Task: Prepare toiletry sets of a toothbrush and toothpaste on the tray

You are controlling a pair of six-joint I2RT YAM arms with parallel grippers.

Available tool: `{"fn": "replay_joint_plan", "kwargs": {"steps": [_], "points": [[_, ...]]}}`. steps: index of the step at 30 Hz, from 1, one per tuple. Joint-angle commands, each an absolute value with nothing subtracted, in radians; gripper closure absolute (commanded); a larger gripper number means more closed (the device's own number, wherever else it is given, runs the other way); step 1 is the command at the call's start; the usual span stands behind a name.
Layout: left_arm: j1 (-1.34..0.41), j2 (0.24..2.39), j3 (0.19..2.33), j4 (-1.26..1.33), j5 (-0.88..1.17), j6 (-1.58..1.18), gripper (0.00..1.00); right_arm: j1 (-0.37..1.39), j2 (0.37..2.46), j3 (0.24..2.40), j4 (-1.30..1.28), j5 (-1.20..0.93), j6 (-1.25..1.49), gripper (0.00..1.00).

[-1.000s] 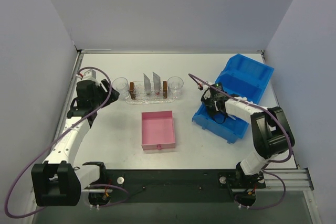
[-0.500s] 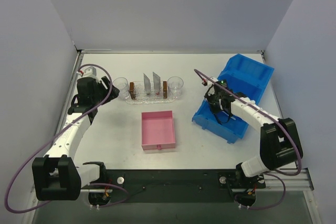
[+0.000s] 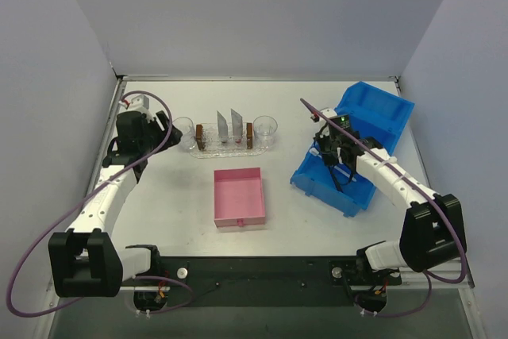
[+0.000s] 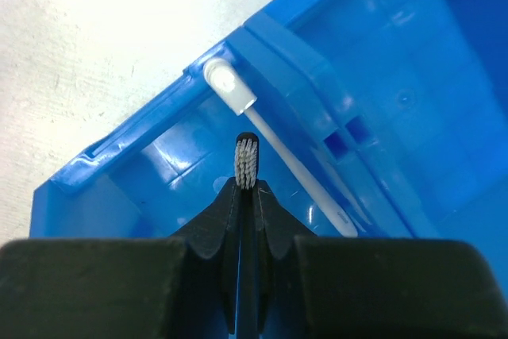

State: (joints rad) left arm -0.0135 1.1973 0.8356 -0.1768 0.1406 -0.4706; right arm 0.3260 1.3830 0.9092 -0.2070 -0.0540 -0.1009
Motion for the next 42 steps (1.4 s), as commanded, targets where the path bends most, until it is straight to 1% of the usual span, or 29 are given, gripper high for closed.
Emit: {"fn": "replay_joint_plan", "kwargs": {"steps": [1, 7, 14, 18, 21, 23, 25, 26, 29, 33, 36, 38, 42], "points": [[-0.041, 1.223, 0.953, -0.166, 0.179, -0.382, 0.28, 0.319, 1.325, 1.018, -0.239, -0.003, -0.084, 1.0], [-0.074, 1.223, 0.992, -0.153, 0.193, -0.373, 0.28, 0.319, 1.315, 1.098, -0.244, 0.06, -0.087, 1.0], [-0.126, 1.215, 1.086, -0.198, 0.256, -0.259, 0.28, 0.328, 1.26, 1.173, -0.244, 0.074, -0.06, 1.0], [-0.166, 1.239, 1.153, -0.184, 0.327, -0.245, 0.28, 0.374, 1.246, 1.23, -0.227, 0.064, -0.041, 1.0], [-0.202, 1.261, 1.204, -0.167, 0.409, -0.258, 0.28, 0.446, 1.256, 1.285, -0.224, 0.058, -0.022, 1.0], [-0.224, 1.273, 1.224, -0.157, 0.481, -0.281, 0.28, 0.498, 1.273, 1.314, -0.212, 0.04, 0.0, 1.0], [-0.235, 1.281, 1.241, -0.146, 0.529, -0.304, 0.27, 0.518, 1.296, 1.35, -0.175, -0.024, 0.072, 1.0], [-0.238, 1.284, 1.239, -0.112, 0.579, -0.34, 0.27, 0.538, 1.305, 1.361, -0.158, -0.044, 0.093, 1.0], [-0.252, 1.279, 1.221, -0.014, 0.647, -0.424, 0.27, 0.586, 1.35, 1.416, -0.089, -0.101, 0.17, 1.0], [-0.275, 1.285, 1.201, 0.095, 0.69, -0.514, 0.26, 0.629, 1.402, 1.468, 0.026, -0.153, 0.241, 1.0], [-0.282, 1.293, 1.18, 0.195, 0.738, -0.61, 0.26, 0.643, 1.428, 1.482, 0.17, -0.205, 0.304, 1.0], [-0.293, 1.29, 1.163, 0.236, 0.755, -0.658, 0.25, 0.649, 1.448, 1.511, 0.196, -0.238, 0.322, 1.0], [-0.302, 1.275, 1.122, 0.239, 0.747, -0.683, 0.25, 0.652, 1.468, 1.531, 0.25, -0.27, 0.354, 1.0]]}}
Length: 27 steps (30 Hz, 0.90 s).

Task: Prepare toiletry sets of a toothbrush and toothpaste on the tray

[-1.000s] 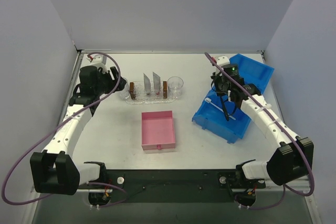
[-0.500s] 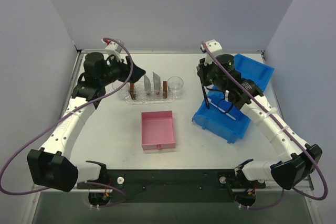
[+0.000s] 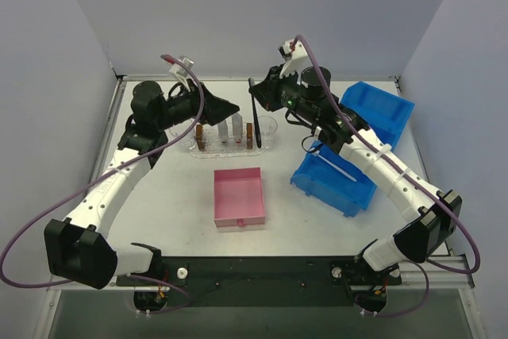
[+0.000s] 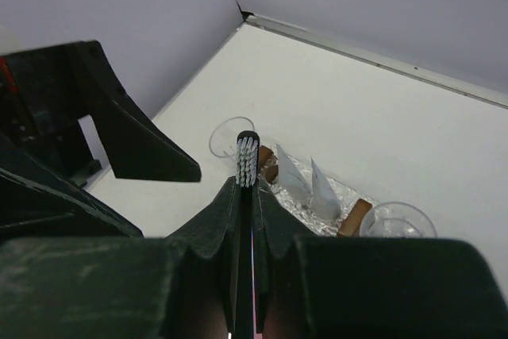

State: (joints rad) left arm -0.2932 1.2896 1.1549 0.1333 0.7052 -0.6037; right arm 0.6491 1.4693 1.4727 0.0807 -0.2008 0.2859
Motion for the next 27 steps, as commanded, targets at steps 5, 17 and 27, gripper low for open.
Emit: {"fn": "replay_joint_plan", "kwargs": {"steps": [5, 17, 27], "points": [[-0.308, 1.269, 1.104, 0.232, 0.7, -0.692, 0.25, 0.653, 1.474, 1.532, 0.299, -0.287, 0.38, 1.0], [-0.356, 1.354, 1.176, 0.235, 0.758, -0.693, 0.28, 0.655, 1.502, 1.546, 0.333, -0.305, 0.376, 1.0], [-0.393, 1.427, 1.293, 0.123, 0.796, -0.621, 0.61, 0.657, 1.532, 1.571, 0.336, -0.313, 0.362, 1.0]]}}
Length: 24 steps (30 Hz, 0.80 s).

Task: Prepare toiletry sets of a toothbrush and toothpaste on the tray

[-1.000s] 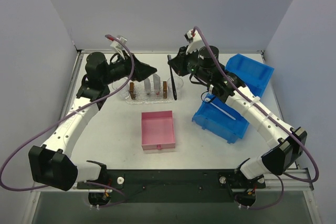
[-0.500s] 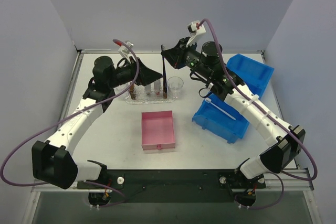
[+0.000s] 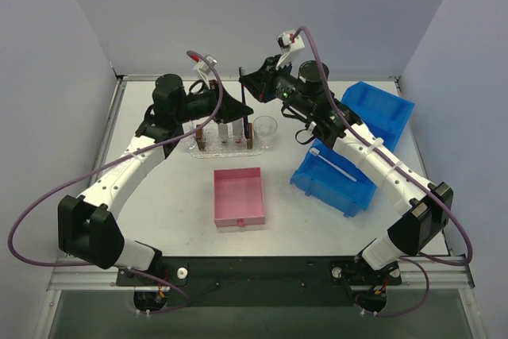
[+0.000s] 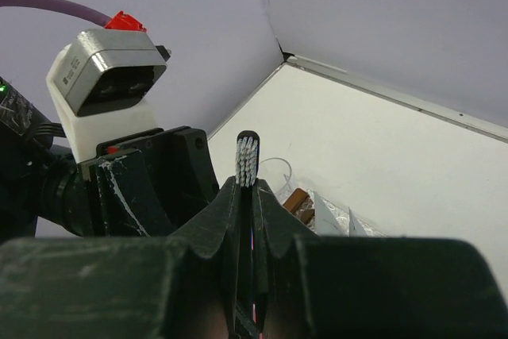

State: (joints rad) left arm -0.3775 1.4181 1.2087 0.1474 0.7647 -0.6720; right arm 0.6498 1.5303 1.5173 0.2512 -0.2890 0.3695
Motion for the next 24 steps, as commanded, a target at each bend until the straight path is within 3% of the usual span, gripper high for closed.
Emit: {"fn": "replay_joint_plan", "kwargs": {"steps": [1, 4, 8, 9, 13, 14, 18, 24], "points": [[-0.393, 1.427, 1.296, 0.111, 0.795, -0.612, 0.69, 0.657, 1.534, 1.571, 0.333, -0.311, 0.361, 1.0], [-0.391, 1.425, 1.304, 0.083, 0.787, -0.594, 0.86, 0.657, 1.536, 1.571, 0.319, -0.299, 0.357, 1.0], [-0.39, 1.425, 1.324, 0.025, 0.769, -0.546, 1.0, 0.657, 1.543, 1.591, 0.284, -0.298, 0.345, 1.0], [-0.387, 1.427, 1.33, 0.006, 0.761, -0.528, 1.0, 0.657, 1.543, 1.6, 0.25, -0.301, 0.339, 0.96], [-0.387, 1.417, 1.362, -0.252, 0.675, -0.291, 1.0, 0.649, 1.536, 1.637, 0.111, -0.308, 0.327, 0.66], [-0.387, 1.408, 1.368, -0.297, 0.657, -0.243, 1.0, 0.646, 1.532, 1.65, 0.08, -0.311, 0.327, 0.63], [-0.391, 1.375, 1.342, -0.422, 0.588, -0.088, 1.0, 0.609, 1.516, 1.689, -0.121, -0.325, 0.363, 0.58], [-0.439, 1.345, 1.339, -0.512, 0.54, 0.055, 1.0, 0.512, 1.548, 1.796, -0.339, -0.559, 0.462, 0.61]]}}
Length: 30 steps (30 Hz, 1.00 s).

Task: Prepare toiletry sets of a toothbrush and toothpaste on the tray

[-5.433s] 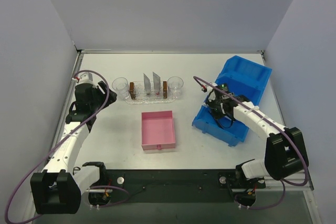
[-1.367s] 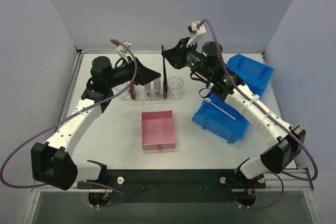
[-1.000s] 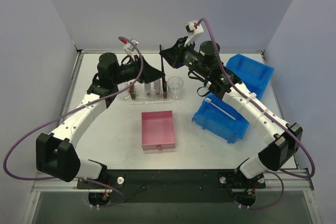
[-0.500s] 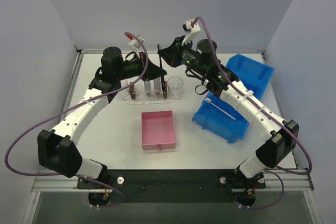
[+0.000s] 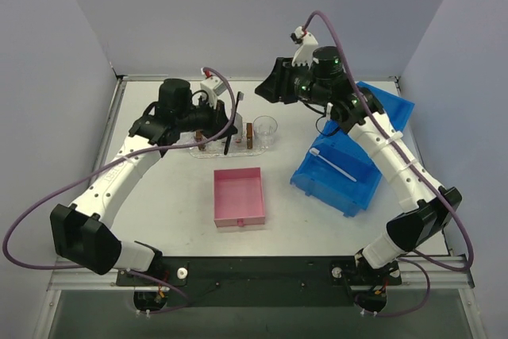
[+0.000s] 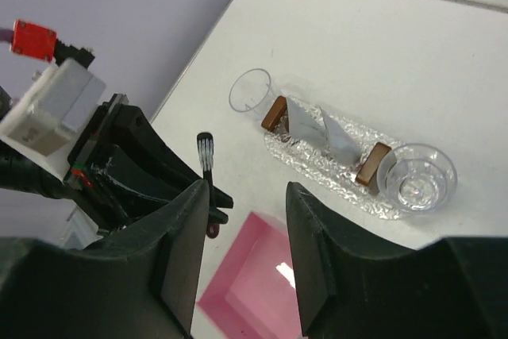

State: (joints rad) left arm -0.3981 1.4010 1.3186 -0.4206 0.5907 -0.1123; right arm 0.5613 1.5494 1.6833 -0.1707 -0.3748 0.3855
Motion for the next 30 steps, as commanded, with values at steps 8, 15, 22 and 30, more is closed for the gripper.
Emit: {"fn": "replay_joint_plan", "kwargs": {"steps": [8, 15, 22, 30], "points": [[-0.546, 1.348, 1.335, -0.589, 0.502, 0.15, 1.0, 0.526, 1.652, 1.899, -0.488, -0.739, 0.494, 0.67], [-0.558, 1.325, 1.315, -0.574, 0.502, 0.141, 1.0, 0.549, 1.629, 1.855, -0.58, -0.689, 0.422, 0.67], [-0.56, 1.33, 1.315, -0.565, 0.506, 0.13, 1.0, 0.557, 1.621, 1.859, -0.637, -0.673, 0.385, 0.67], [-0.571, 1.321, 1.31, -0.561, 0.497, 0.132, 1.0, 0.565, 1.592, 1.825, -0.687, -0.554, 0.325, 0.65]]}}
